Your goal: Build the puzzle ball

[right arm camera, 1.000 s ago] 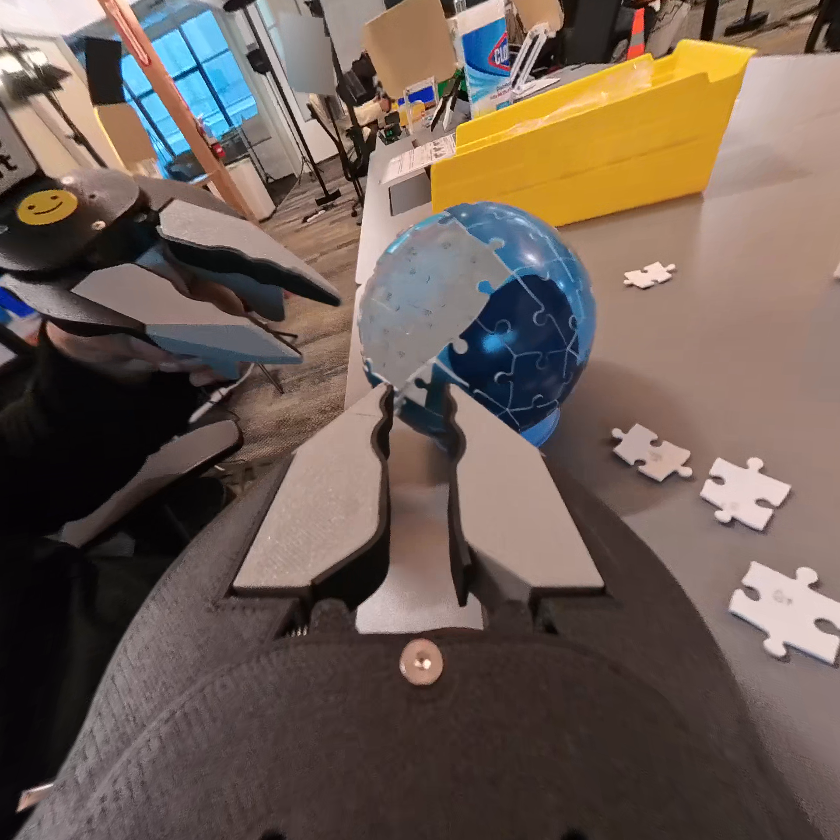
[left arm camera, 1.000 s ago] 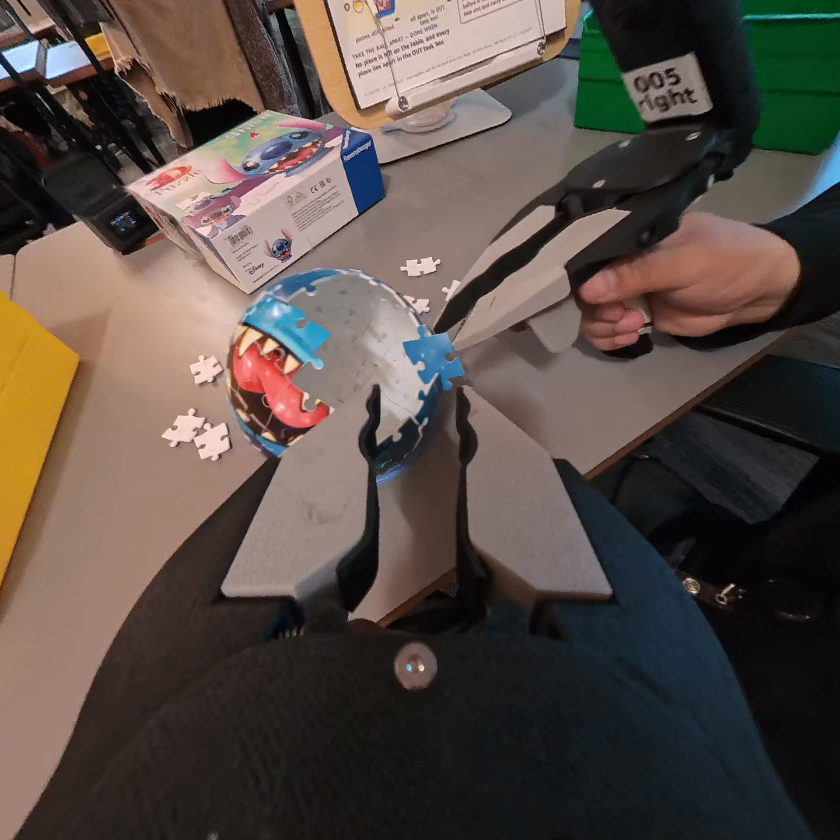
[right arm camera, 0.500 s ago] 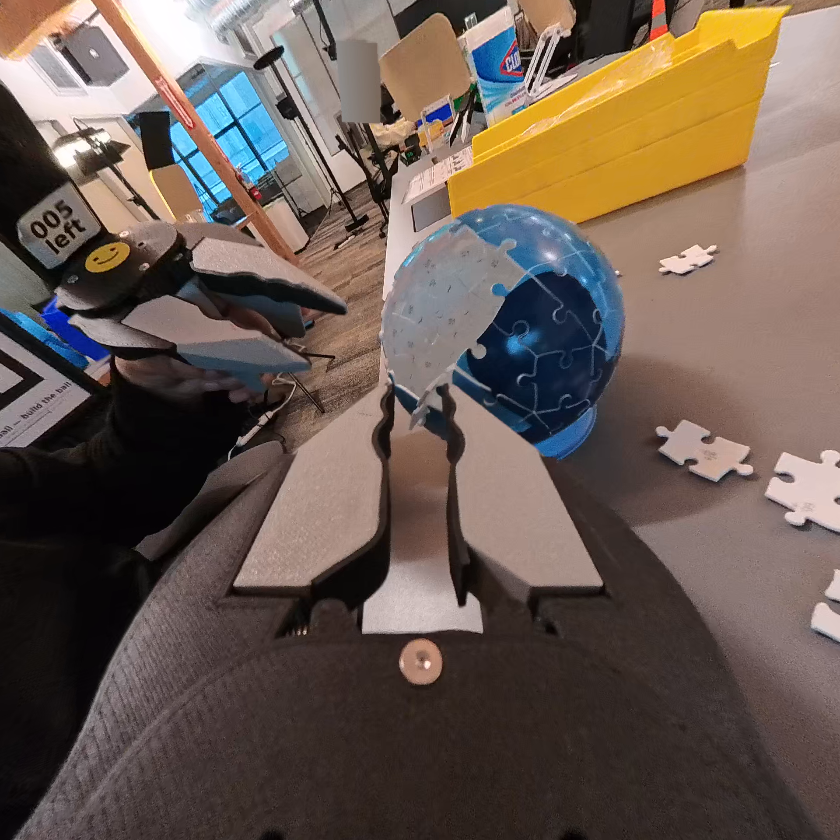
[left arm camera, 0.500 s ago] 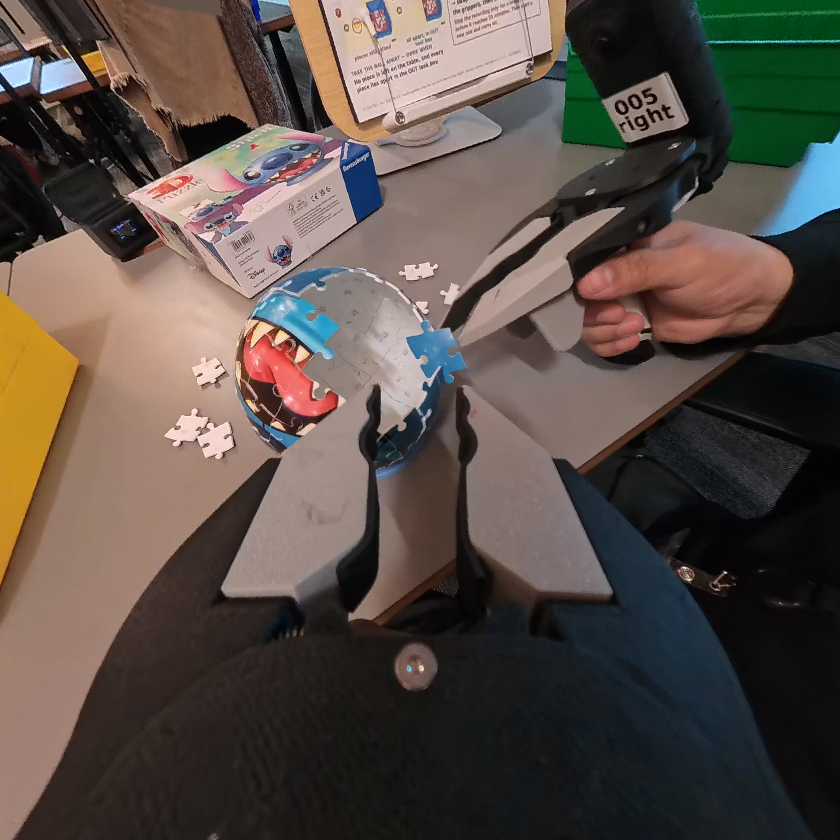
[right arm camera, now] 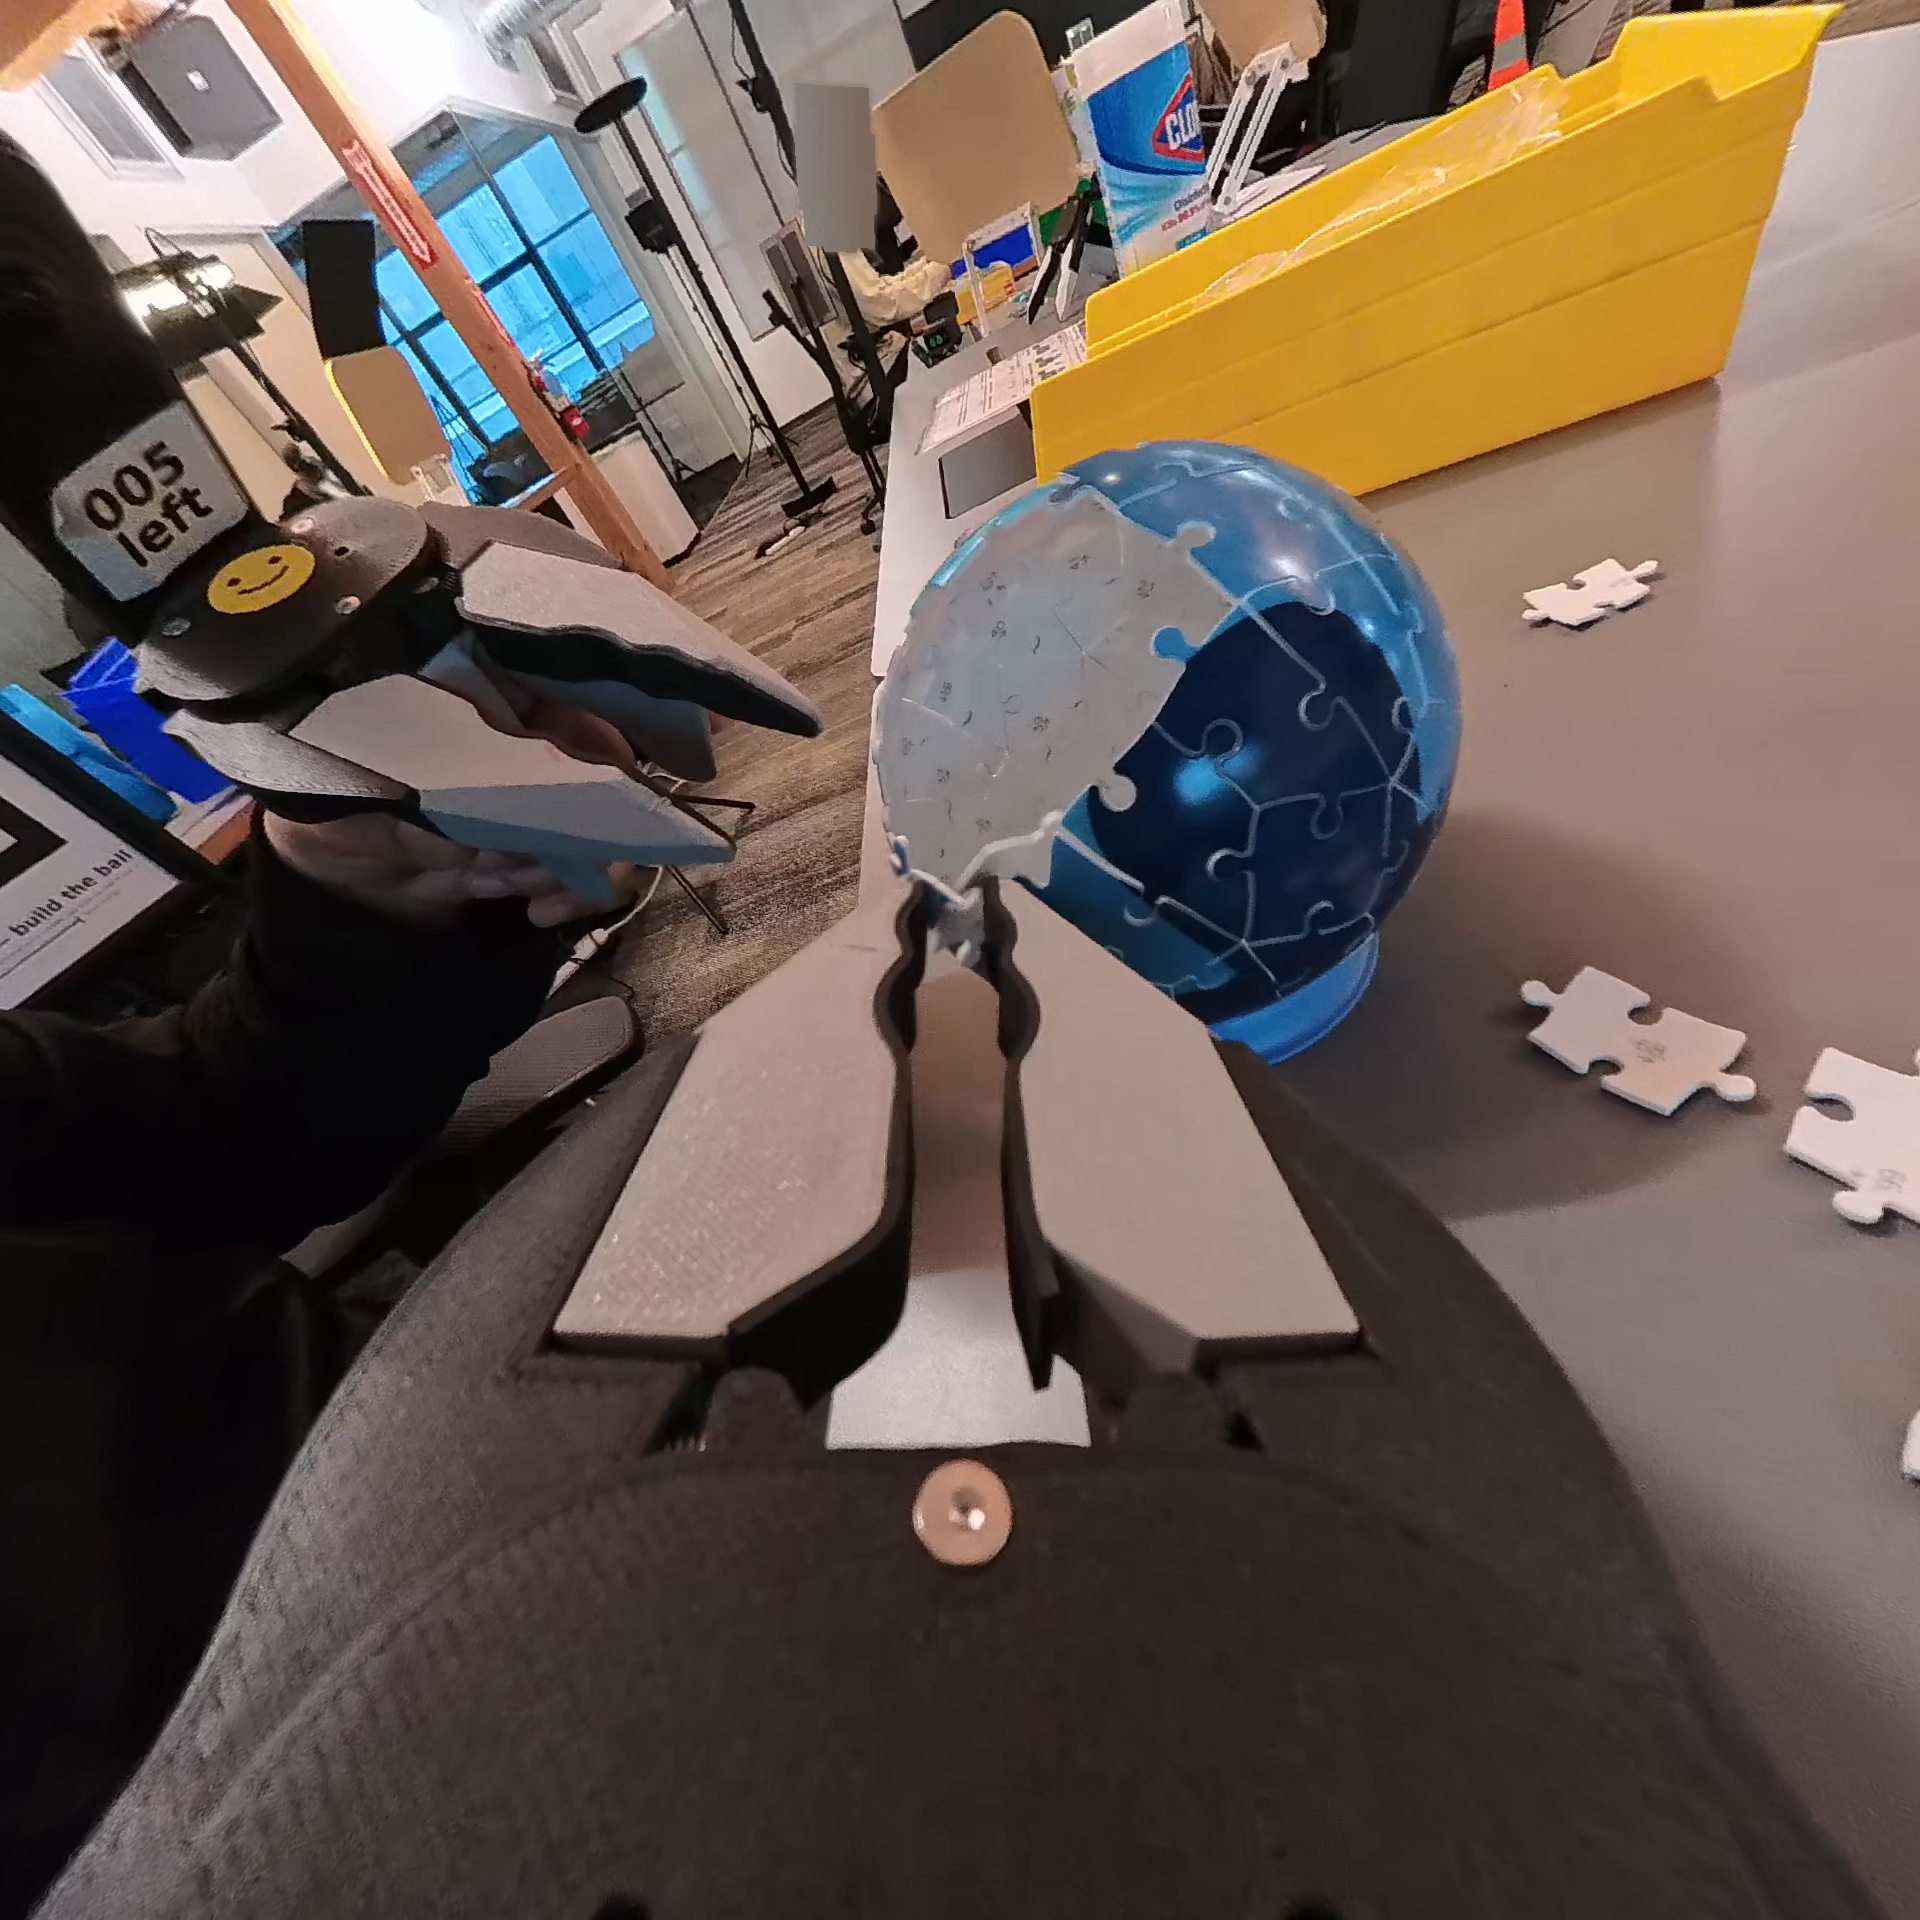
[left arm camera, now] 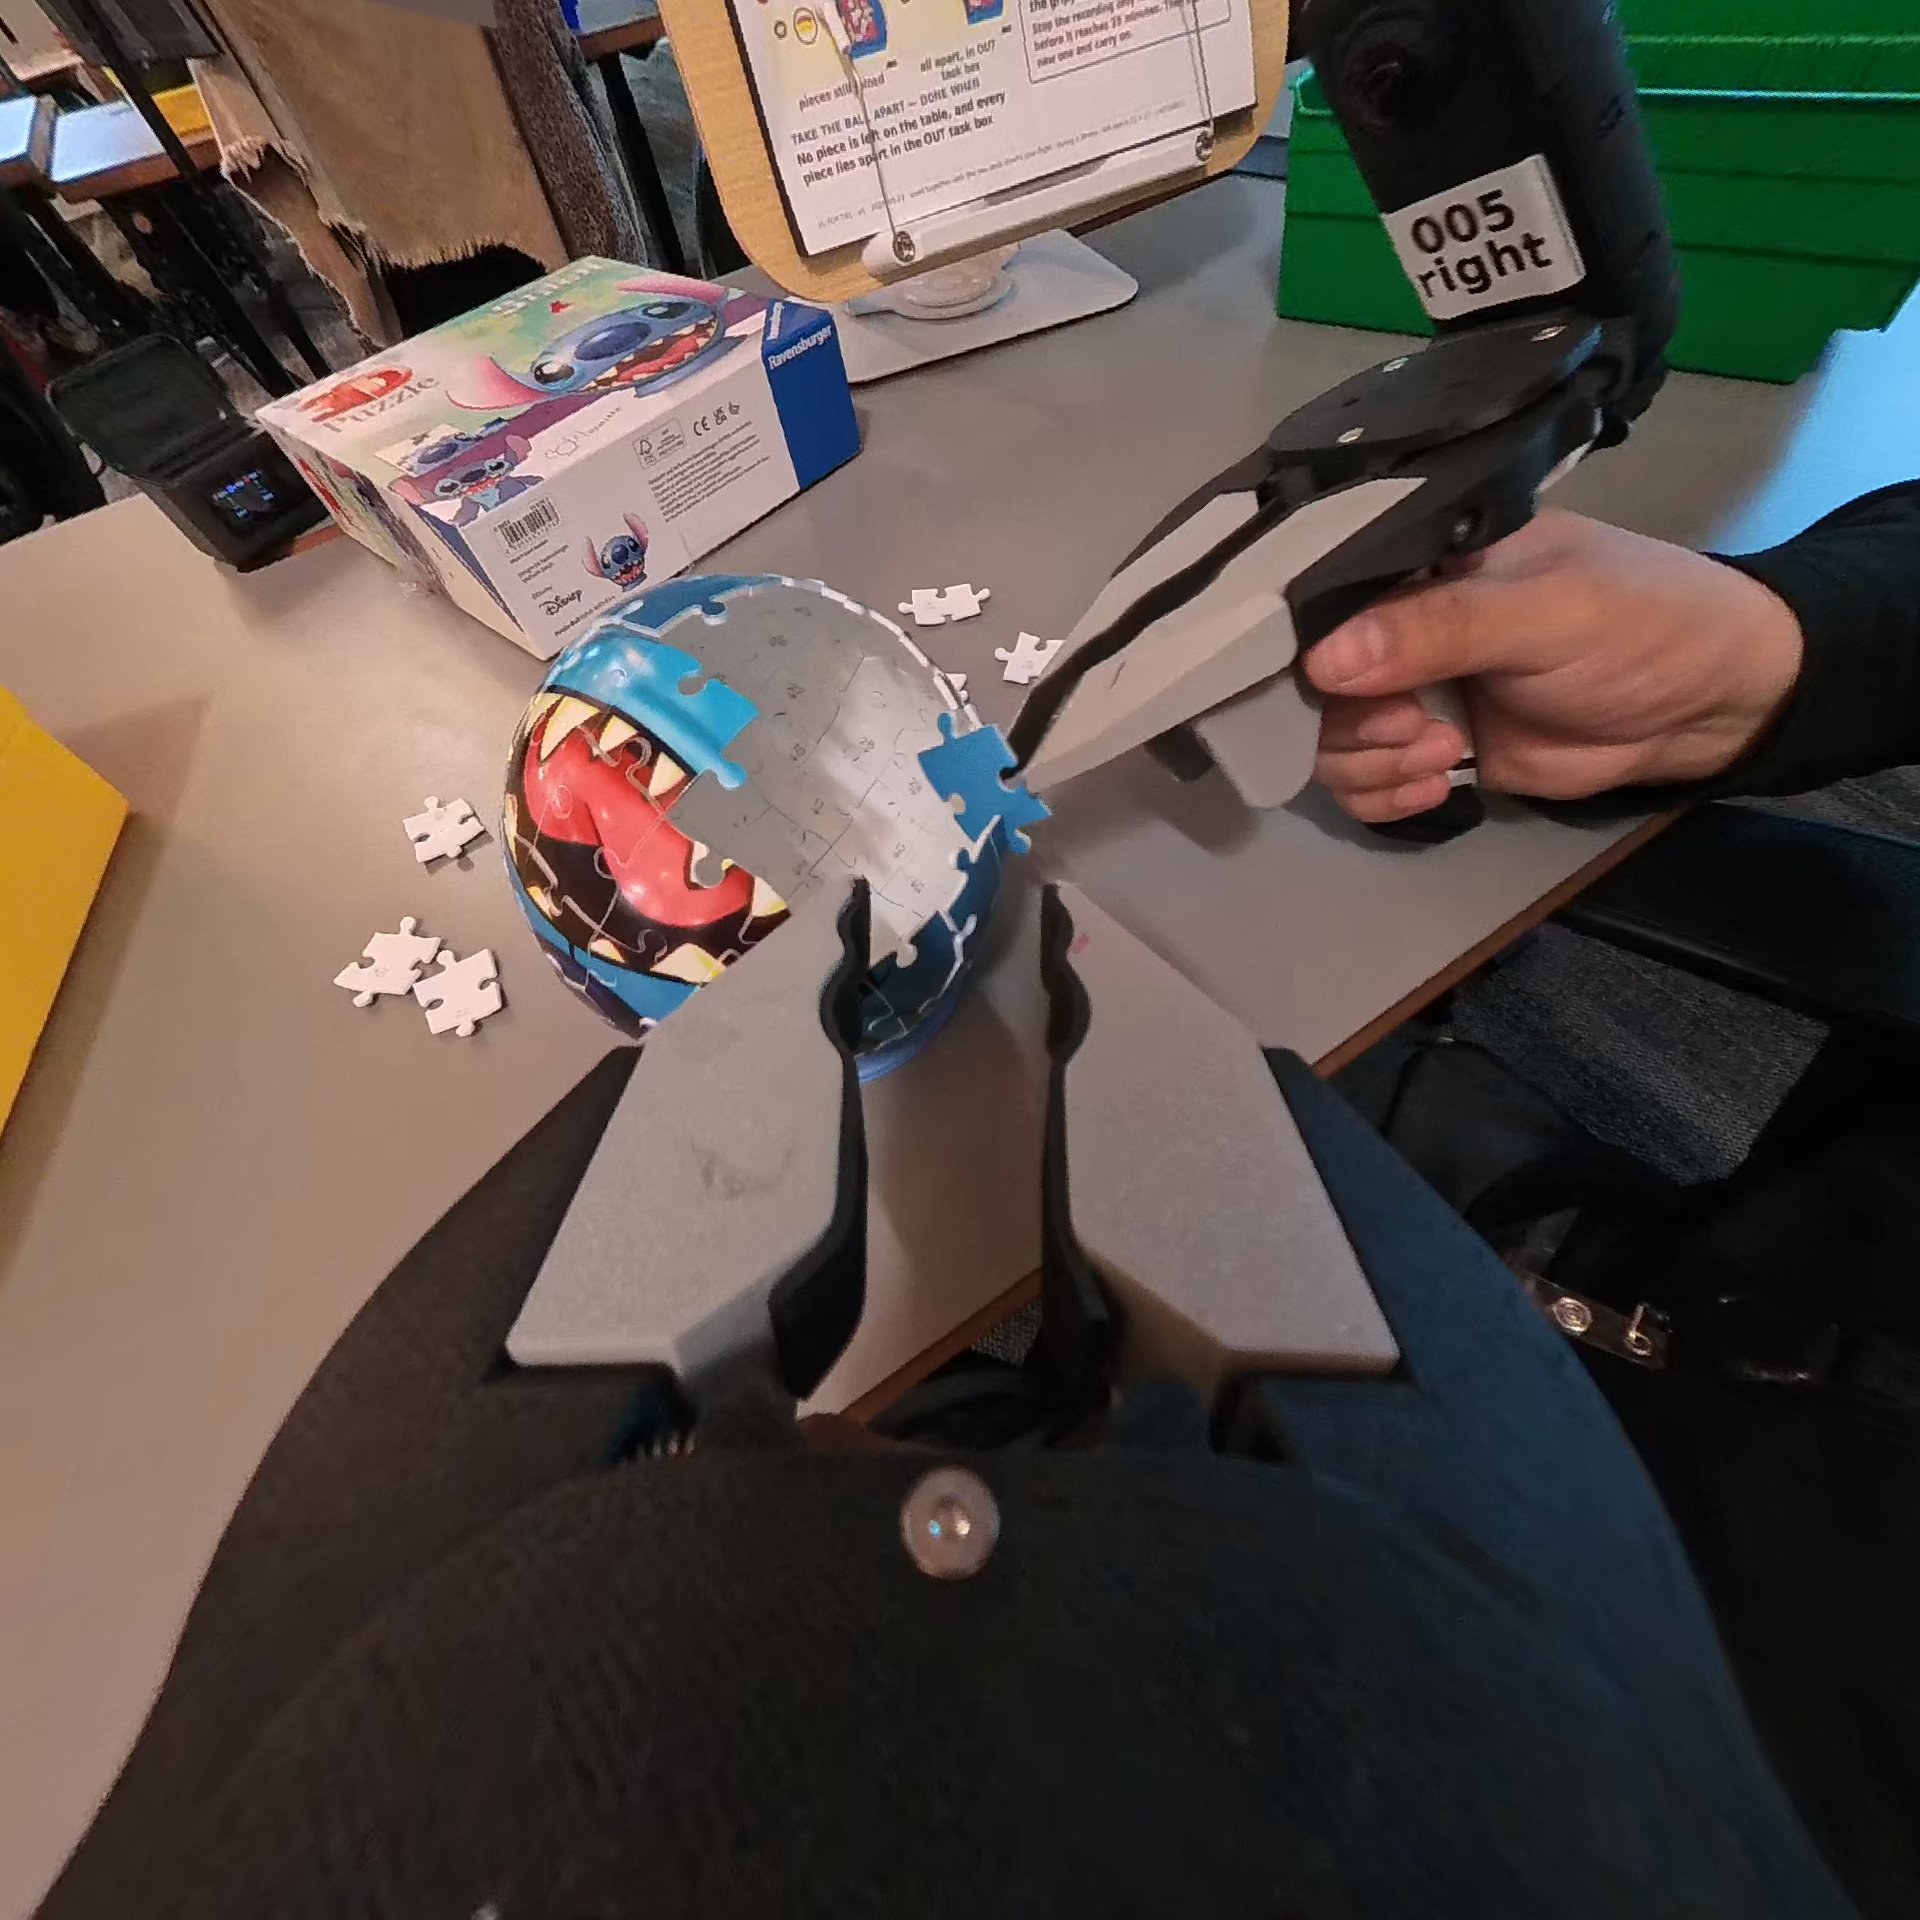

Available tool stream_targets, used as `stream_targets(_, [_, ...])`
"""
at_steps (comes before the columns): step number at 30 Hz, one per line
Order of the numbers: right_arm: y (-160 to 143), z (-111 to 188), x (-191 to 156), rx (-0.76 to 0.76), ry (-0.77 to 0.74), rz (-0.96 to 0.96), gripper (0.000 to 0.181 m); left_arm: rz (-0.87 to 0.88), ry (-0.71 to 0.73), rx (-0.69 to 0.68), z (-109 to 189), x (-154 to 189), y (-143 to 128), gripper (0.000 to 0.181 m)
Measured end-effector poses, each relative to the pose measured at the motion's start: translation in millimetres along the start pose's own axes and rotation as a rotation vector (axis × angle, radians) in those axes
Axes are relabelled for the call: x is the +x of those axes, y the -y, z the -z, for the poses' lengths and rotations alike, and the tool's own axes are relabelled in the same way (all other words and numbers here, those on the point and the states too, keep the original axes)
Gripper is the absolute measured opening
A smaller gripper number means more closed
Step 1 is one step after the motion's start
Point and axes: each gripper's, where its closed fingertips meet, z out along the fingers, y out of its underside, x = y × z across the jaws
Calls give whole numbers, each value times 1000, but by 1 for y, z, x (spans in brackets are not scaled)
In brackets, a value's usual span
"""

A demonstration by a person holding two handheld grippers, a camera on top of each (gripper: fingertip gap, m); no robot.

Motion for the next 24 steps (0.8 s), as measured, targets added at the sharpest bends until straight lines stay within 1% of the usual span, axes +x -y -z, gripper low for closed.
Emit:
stream_targets(9, [-3, -2, 1, -10, -23, 33, 5, 8, -22, -2, -6, 4, -4, 30])
stream_targets(12, [-3, -3, 5, -6, -56, 58, 0, 11, -32, -8, -9, 6, -5, 30])
stream_targets(17, [-2, -3, 4, -3, -85, 107, 0, 3, -35, -9, -9, 7, -5, 30])
stream_targets(24, [7, 2, -5, 44, -49, 123, 0, 2, -18, -4, -6, 2, -4, 30])
